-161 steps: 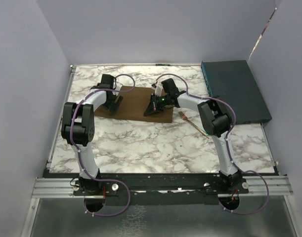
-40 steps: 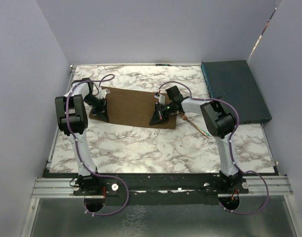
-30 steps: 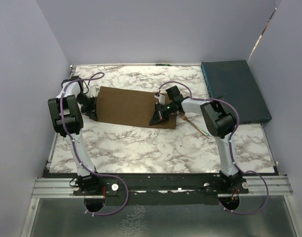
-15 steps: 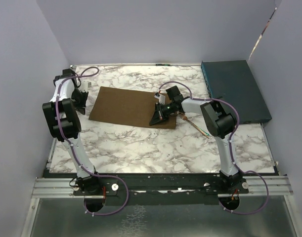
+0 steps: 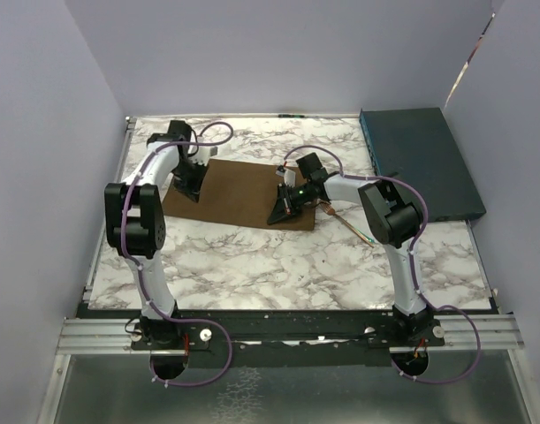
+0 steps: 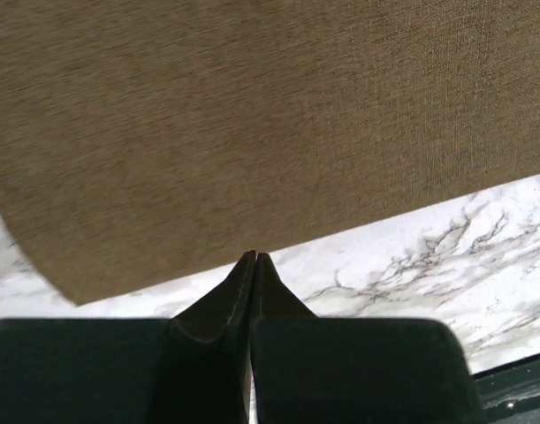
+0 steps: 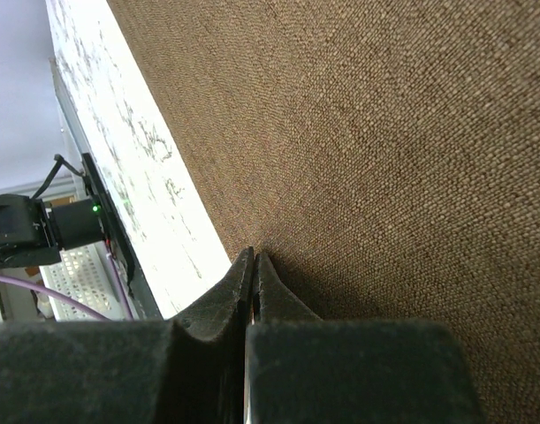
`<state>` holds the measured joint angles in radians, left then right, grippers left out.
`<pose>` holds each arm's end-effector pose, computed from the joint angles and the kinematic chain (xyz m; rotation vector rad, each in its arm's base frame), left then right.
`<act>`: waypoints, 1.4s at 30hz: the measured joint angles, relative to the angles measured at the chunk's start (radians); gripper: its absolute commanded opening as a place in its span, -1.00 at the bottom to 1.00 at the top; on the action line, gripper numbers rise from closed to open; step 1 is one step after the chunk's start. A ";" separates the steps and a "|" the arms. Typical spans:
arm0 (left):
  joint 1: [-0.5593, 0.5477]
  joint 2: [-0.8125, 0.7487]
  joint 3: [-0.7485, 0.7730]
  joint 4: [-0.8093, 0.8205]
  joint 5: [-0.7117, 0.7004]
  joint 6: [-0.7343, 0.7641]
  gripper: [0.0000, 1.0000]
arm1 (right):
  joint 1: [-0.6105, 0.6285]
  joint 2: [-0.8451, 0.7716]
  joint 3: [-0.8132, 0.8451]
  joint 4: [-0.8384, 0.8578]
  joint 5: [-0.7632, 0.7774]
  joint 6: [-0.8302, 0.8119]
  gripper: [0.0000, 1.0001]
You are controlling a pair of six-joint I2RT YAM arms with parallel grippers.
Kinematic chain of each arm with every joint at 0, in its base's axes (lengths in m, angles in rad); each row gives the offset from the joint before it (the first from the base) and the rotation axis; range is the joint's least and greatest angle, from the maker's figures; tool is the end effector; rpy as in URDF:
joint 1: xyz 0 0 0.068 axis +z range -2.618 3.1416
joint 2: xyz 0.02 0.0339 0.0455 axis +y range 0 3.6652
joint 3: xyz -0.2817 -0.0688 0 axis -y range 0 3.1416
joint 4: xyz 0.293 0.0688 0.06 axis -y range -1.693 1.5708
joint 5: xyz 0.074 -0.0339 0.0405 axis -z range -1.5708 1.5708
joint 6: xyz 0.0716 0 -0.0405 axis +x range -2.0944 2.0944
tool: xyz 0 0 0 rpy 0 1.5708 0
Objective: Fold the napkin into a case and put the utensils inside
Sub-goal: Smooth out the napkin at the center of the board.
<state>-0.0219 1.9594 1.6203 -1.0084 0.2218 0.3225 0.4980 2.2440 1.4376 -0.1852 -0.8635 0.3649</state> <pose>0.4544 -0.0257 0.1930 0.5282 2.8276 -0.2684 0.4200 0.2903 0.0629 -0.5336 2.5925 1.4242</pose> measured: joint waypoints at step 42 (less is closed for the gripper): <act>-0.074 -0.020 -0.330 0.410 -0.465 0.038 -1.00 | -0.095 -0.271 -0.354 -0.055 0.069 -0.061 -0.78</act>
<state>-0.0963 1.9396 1.2900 -0.5987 -0.2436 0.3607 0.4030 1.9728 1.0832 -0.2398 -0.7940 0.3035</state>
